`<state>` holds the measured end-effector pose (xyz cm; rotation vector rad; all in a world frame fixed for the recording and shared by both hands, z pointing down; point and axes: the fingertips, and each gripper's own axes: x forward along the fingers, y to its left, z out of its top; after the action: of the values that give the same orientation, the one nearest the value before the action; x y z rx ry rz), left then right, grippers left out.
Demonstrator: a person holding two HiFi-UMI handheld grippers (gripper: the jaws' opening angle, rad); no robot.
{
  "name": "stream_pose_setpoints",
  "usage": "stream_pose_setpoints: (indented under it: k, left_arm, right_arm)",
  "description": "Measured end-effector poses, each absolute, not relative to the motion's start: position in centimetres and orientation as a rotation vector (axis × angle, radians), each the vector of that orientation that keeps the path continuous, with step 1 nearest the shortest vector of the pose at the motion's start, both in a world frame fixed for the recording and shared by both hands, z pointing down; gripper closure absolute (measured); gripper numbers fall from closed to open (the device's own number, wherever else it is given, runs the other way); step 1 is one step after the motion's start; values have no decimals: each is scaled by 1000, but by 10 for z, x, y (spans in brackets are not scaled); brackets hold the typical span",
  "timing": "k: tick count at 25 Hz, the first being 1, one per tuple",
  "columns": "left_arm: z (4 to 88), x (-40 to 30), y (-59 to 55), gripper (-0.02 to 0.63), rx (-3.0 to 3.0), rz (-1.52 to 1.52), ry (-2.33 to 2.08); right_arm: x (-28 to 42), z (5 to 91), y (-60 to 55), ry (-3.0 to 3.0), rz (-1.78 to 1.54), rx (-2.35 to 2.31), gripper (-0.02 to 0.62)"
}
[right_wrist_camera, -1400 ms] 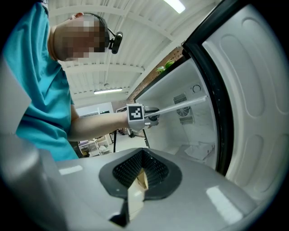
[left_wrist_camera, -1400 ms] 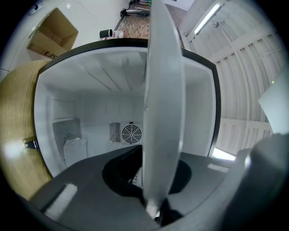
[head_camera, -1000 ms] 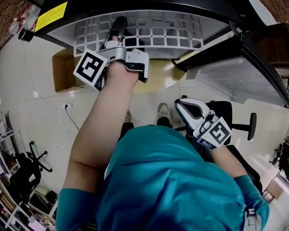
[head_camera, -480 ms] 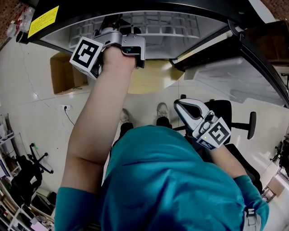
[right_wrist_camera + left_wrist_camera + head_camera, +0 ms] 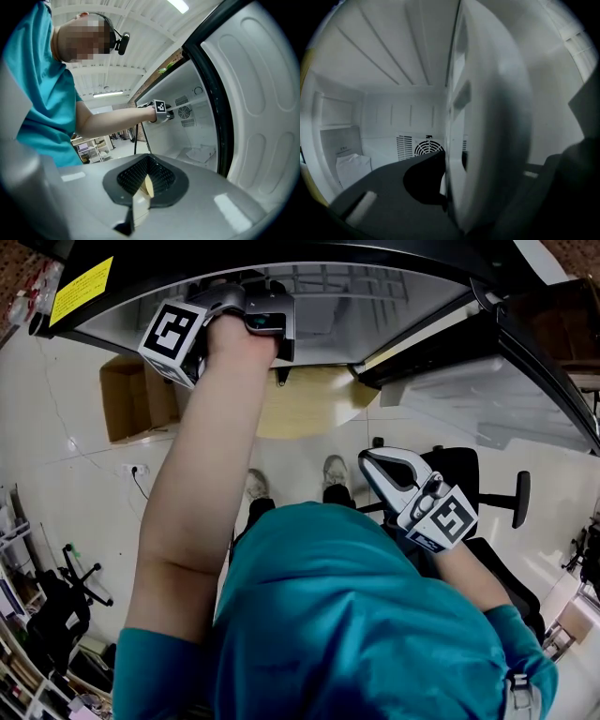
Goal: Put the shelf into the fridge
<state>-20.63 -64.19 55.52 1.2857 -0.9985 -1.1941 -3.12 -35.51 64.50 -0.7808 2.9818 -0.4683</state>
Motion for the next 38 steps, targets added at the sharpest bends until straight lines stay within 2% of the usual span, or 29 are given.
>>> stream_pose_setpoints:
  k: [8,15,20,24,29,34,38]
  left_arm:
    - [549,-209,-647,509,1310,-1223,-1003]
    - [549,-204,-643,491,1393,-1168,-954]
    - [554,-178,-617,540,1565,-987,-904]
    - [561,-160,-581,472,1702,-907,-790]
    - [528,-151,-490,541,1984,-788,-604]
    - [565,-177,-396,569,2208,-455,-657]
    - [526,-213,-315,575,2454,-343,-659]
  right_arm:
    - [-27,652,-355,3021,-548,-801,594]
    - [-34,630,-371,3004,-481,-764,594]
    - [-40,626,-366,3026,-494,-763,594]
    - [-45,619,-364,3042,-514,-779,594]
    - [-58,593,-339,3034,-476,-829,594]
    - [-69,585,-315,2947,-448,-884,594]
    - [-78,542,-270,2872,-480,-939,594]
